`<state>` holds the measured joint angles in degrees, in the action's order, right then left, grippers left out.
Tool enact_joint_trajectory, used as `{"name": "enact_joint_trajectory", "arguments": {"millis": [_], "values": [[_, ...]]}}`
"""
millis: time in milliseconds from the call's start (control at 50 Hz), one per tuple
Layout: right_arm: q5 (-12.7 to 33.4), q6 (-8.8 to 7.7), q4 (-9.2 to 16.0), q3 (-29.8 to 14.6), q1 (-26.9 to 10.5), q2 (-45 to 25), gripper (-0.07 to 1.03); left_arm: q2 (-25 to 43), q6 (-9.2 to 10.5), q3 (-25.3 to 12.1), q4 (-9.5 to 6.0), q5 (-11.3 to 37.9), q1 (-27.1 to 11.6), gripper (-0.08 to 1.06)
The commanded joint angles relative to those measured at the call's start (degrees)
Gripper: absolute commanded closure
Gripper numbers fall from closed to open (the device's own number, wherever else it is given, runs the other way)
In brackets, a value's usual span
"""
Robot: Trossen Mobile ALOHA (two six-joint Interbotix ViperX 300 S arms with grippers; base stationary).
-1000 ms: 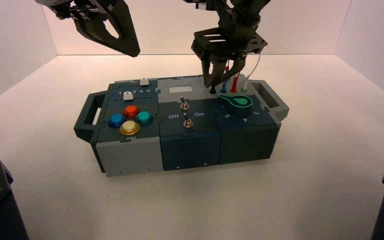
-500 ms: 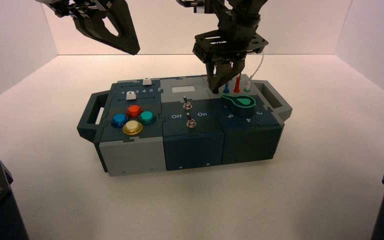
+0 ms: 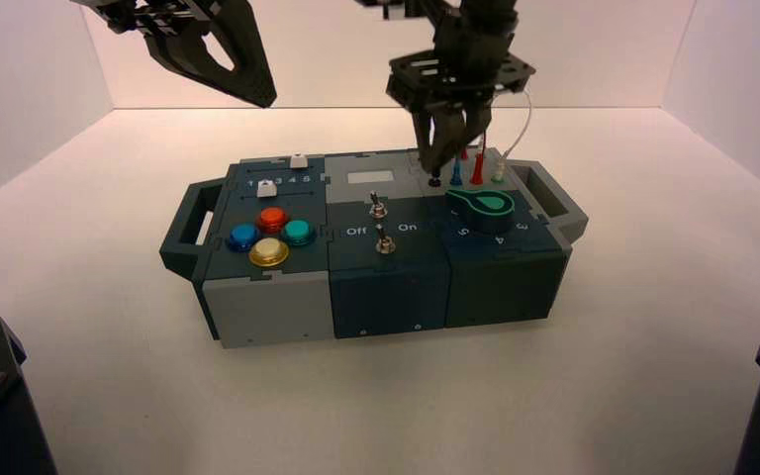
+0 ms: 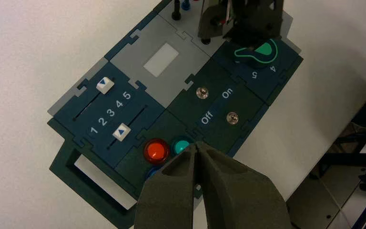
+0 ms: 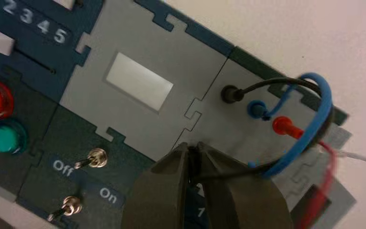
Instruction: Pull the black wire.
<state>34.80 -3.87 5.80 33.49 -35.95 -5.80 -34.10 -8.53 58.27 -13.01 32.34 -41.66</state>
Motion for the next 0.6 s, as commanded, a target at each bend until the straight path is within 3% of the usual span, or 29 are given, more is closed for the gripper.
{"name": "enact_joint_trajectory", "arguments": {"millis": [20,220,380,600], "values": [[0.3,0.09,-0.6,-3.3,0.5,4.3,0.99,-0.6,-0.18,-1.3,0.18,-0.4,-0.2,1.01],[1.8,0.09,-1.4,-4.0,0.4,5.7,0.99,-1.1,-0.26,-1.3,0.35,-0.4,-0.2,1.01],[1.9,-0.09,-1.2,-3.4,0.3,5.8,0.98,-1.3,-0.26,-1.2,1.41,-0.5,-0.2,1.01],[4.3,-0.88,-1.2,-3.8,-0.7,7.0,0.88,-1.4,-0.53,-1.4,3.16,-0.7,-0.2,1.01]]}}
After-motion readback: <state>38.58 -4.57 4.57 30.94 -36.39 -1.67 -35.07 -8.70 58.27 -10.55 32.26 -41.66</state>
